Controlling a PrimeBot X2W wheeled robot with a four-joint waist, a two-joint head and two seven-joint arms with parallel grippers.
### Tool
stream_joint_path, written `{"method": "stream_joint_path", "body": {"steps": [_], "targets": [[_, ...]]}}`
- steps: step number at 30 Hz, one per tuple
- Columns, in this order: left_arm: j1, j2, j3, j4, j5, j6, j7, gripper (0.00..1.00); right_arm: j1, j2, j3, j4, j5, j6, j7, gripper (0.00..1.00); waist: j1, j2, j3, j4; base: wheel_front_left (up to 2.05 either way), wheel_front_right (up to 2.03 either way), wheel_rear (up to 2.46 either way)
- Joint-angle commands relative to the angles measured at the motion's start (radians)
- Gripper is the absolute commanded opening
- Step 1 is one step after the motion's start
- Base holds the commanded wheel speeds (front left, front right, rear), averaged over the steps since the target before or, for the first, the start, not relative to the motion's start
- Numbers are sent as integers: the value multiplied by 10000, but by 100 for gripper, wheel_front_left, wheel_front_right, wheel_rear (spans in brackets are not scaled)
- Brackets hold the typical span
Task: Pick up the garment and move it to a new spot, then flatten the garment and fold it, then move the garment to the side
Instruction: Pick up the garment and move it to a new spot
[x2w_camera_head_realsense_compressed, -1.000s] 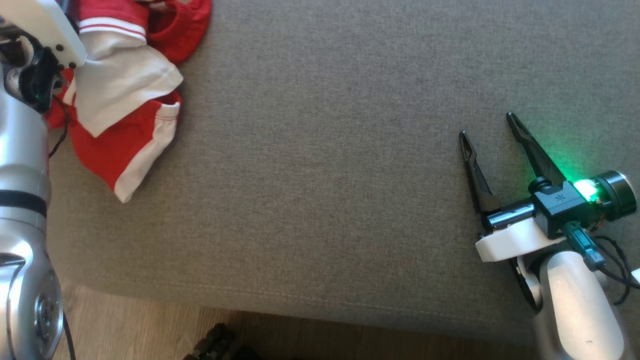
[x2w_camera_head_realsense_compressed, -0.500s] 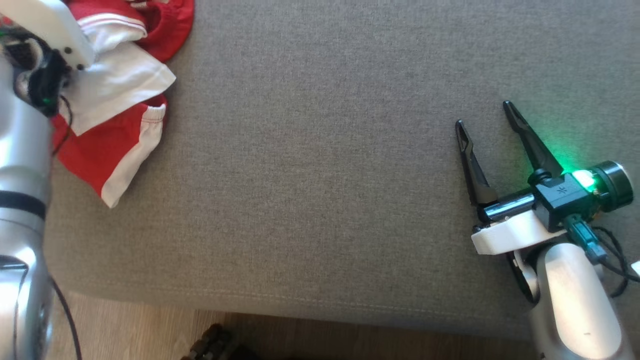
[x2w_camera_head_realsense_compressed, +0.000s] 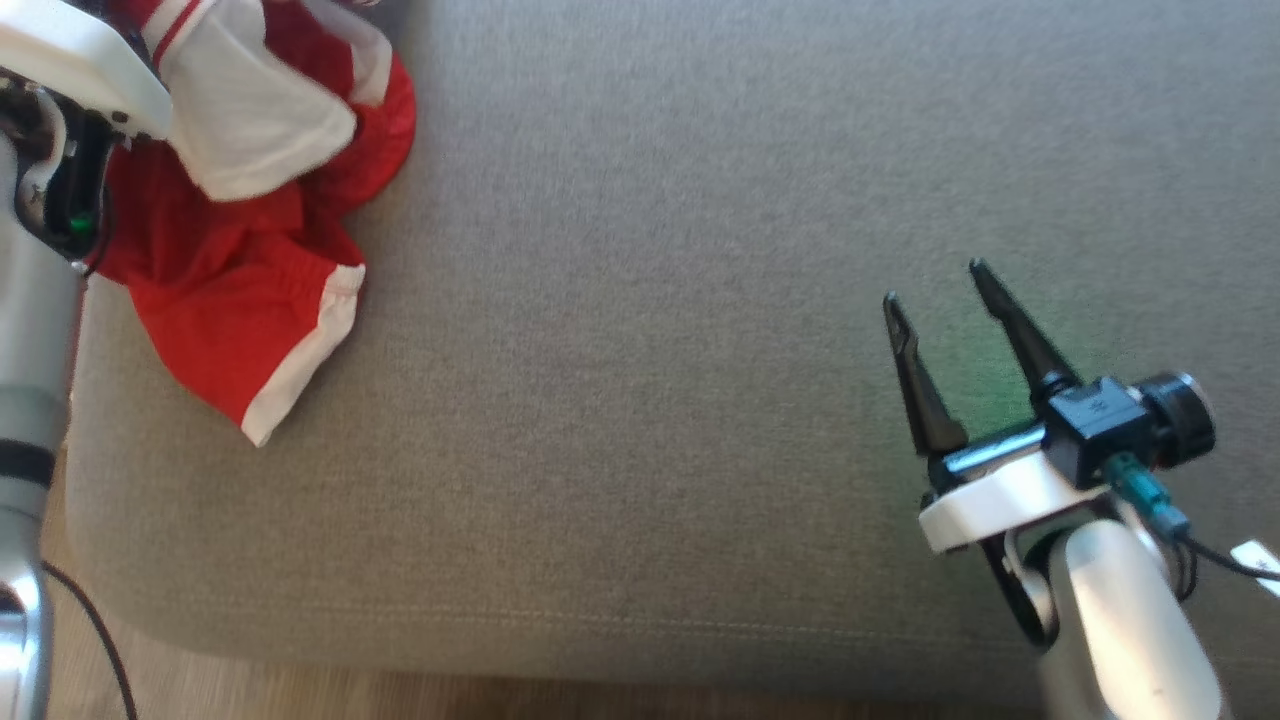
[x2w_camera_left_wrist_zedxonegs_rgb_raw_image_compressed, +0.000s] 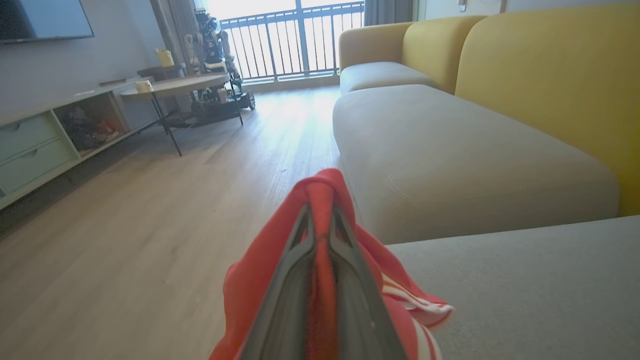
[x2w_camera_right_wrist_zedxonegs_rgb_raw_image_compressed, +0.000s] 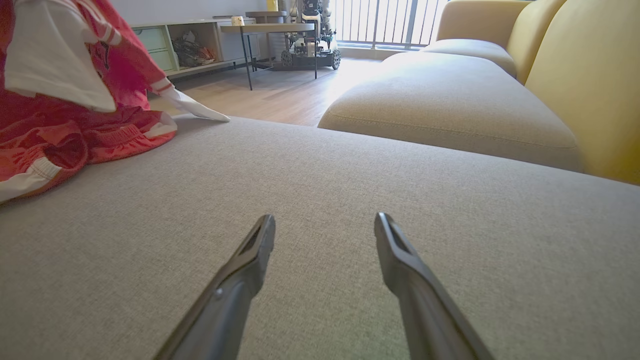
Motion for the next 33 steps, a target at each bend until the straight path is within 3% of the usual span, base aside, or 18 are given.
{"method": "stream_joint_path", "body": {"steps": [1, 11, 19, 27, 33], "targets": [[-220, 768, 120, -712, -74, 14, -195, 0, 205, 30, 311, -192, 157, -4, 6, 100, -1, 0, -674, -296, 0, 0, 0], [116, 1196, 33, -4310, -323, 194, 279, 0, 490, 30, 604, -407, 886, -4, 6, 100, -1, 0, -1583, -1435, 0, 0, 0], [216, 873, -90, -7002, -878, 651, 1728, 0, 364, 30, 742, -689, 1492, -4, 6, 100, -1, 0, -1644, -2887, 0, 0, 0], [63, 186, -548, -7942, -1222, 856, 2538, 0, 198, 30, 842, -826, 2063, -4, 6, 100, -1, 0, -1396, -4255, 0, 0, 0], [-4, -569, -1094, -7708, -1488, 913, 2971, 0, 45, 30, 888, -959, 2503, -4, 6, 100, -1, 0, -994, -5041, 0, 0, 0]]}}
